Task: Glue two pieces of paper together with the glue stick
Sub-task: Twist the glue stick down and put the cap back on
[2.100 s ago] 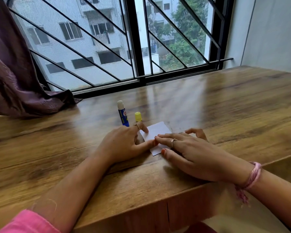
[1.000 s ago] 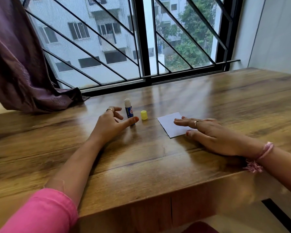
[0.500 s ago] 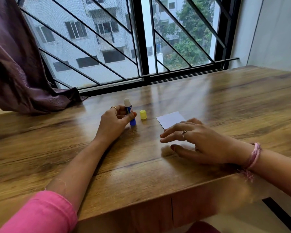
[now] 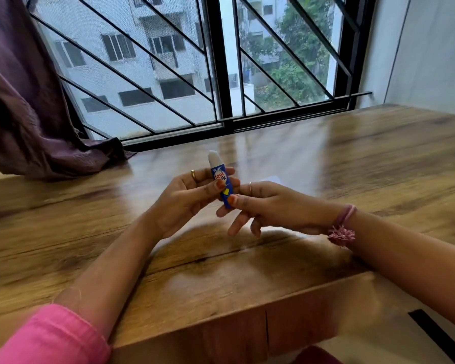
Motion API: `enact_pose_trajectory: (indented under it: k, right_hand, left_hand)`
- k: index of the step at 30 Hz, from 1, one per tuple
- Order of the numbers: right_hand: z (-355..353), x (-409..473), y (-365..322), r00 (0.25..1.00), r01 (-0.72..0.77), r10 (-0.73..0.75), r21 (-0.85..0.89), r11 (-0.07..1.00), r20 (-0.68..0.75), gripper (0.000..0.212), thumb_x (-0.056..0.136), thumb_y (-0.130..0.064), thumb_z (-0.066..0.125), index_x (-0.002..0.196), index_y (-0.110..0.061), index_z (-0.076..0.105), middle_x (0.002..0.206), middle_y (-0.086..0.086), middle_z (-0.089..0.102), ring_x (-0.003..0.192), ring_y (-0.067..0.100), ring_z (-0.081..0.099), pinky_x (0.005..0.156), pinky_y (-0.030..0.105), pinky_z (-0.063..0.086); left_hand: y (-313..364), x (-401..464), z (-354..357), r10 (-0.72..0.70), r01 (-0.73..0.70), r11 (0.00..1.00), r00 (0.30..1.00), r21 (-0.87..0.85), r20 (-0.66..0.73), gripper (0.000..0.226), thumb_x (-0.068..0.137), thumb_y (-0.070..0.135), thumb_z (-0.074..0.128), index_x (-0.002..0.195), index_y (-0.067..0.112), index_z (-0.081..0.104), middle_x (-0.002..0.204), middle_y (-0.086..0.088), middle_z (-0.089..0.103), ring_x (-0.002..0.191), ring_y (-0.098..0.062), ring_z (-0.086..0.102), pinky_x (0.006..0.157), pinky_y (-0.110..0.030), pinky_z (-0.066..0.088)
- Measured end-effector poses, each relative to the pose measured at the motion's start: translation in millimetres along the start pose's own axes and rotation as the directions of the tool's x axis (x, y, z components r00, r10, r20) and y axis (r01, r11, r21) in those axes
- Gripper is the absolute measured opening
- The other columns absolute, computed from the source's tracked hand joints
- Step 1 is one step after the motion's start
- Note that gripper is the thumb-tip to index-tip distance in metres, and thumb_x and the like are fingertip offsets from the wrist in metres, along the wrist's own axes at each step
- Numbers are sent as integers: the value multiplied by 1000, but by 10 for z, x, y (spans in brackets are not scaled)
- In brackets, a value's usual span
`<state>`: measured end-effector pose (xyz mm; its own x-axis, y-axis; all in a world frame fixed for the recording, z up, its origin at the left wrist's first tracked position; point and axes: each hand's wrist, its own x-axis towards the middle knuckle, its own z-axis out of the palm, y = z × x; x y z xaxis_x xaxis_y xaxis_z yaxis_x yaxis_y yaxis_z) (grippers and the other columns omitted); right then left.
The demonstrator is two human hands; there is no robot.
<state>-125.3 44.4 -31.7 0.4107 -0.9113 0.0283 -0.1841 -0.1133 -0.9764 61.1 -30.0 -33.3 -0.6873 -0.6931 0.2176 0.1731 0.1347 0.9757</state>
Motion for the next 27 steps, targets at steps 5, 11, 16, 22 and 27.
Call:
enact_pose_trajectory:
  k: [5,11,16,22,27]
  right_hand:
    - [-9,-21,58,993,-50,25,225,973,114,34,98,-12,39,127,4,47,115,15,59,81,11,67,58,16,50]
    - [46,-35,55,988,-41,0,264,964,155,29,97,-7,42,122,4,50,110,15,62,78,10,68,62,15,53]
    - [69,-38,45,999,7,-11,103,995,32,28,94,-11,50,119,3,54,108,16,65,71,12,69,53,17,53]
    - [101,-49,-17,985,37,-45,-54,998,-169,16,87,-16,63,98,-5,61,87,9,67,56,14,68,40,19,49]
    - [125,-66,-29,985,24,-26,-16,1000,-170,23,86,-21,66,101,-7,55,87,8,64,53,17,68,38,20,48]
  left_hand:
    - [24,-20,49,-26,27,999,997,-20,70,36,81,15,66,117,9,66,115,-13,69,108,-26,65,88,-30,55]
    - [48,-42,53,-68,80,993,989,-88,131,39,79,24,69,115,11,69,113,-12,70,104,-23,67,83,-30,57]
    - [62,-31,106,-55,55,998,997,-2,58,29,85,17,57,109,12,71,106,-12,72,97,-23,68,79,-28,57]
    - [84,-33,187,7,-3,999,996,47,-89,27,79,13,61,105,8,67,100,-9,75,97,-21,70,85,-25,56]
    - [115,-42,249,14,-13,1000,997,9,-71,26,81,14,58,105,9,67,99,-8,75,97,-20,70,81,-23,55]
